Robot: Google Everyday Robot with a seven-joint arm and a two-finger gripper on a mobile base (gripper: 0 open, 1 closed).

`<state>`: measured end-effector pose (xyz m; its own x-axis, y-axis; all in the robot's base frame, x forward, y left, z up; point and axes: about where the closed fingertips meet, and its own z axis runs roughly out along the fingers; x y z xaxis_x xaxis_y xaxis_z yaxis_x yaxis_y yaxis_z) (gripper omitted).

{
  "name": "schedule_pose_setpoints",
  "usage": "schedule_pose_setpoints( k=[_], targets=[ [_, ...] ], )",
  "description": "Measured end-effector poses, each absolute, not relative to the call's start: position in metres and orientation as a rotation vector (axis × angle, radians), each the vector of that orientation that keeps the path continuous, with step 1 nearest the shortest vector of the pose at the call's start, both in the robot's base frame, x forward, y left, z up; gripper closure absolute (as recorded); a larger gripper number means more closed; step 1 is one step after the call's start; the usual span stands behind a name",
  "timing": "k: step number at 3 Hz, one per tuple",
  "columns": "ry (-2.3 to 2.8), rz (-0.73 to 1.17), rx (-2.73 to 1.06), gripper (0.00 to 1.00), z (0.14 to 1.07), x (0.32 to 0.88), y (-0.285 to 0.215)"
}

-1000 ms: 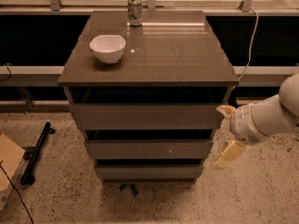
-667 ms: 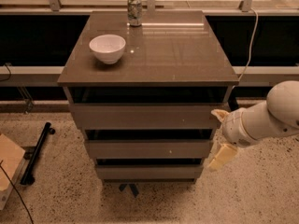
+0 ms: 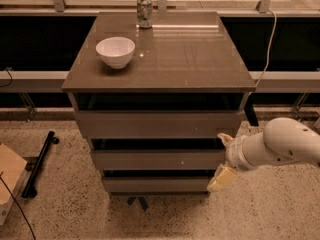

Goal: Open middle drawer

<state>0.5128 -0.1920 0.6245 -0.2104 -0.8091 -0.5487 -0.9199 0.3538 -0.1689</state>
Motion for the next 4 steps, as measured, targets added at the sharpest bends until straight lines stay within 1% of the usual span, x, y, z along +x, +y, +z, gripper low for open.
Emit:
schedule_pose_setpoints(
  k=[1,4],
  targets=[
    [2.065,0.26,-1.498,0.0,0.624,0.513,-0.192],
    [2.11,0.297,-1.37,0.0,0.539,0.535,-0.178]
  ],
)
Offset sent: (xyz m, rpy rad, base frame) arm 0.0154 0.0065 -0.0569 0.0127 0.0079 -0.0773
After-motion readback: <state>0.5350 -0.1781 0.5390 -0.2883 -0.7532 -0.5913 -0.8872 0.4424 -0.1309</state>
